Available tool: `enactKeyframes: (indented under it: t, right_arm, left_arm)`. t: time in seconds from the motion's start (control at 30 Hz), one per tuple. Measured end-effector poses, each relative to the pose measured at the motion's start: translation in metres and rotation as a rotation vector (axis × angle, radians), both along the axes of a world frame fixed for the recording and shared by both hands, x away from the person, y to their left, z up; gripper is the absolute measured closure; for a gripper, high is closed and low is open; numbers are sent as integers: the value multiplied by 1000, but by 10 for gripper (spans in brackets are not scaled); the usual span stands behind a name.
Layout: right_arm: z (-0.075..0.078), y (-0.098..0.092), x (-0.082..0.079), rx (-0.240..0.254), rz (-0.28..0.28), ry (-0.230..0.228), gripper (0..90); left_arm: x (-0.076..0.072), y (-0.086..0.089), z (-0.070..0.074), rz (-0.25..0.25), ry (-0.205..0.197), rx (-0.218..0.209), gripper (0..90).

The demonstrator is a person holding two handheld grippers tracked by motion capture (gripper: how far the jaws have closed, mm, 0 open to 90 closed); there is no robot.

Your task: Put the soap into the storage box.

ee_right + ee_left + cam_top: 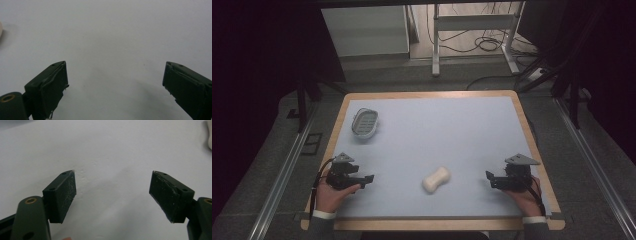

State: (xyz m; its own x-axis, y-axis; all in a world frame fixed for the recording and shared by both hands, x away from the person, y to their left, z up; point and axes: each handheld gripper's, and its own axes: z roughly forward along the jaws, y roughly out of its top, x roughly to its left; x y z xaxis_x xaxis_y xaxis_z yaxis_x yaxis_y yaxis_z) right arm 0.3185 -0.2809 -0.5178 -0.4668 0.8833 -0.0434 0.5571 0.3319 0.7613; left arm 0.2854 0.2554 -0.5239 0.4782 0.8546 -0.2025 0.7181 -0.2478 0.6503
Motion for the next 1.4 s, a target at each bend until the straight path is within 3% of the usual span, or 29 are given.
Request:
enactKeyframes:
  t: [0.27, 0.73, 1.4]
  right_arm:
    - [0, -3, 2, 12, -4, 5, 61]
    - [4, -5, 0, 40, -1, -1, 69]
    - [10, -10, -3, 78, -15, -4, 85]
  left_arm:
    - [-3, 1, 2, 14, -12, -2, 218]
    - [-5, 0, 7, -4, -35, 2, 220]
    - [-9, -6, 33, -21, -80, 37, 223]
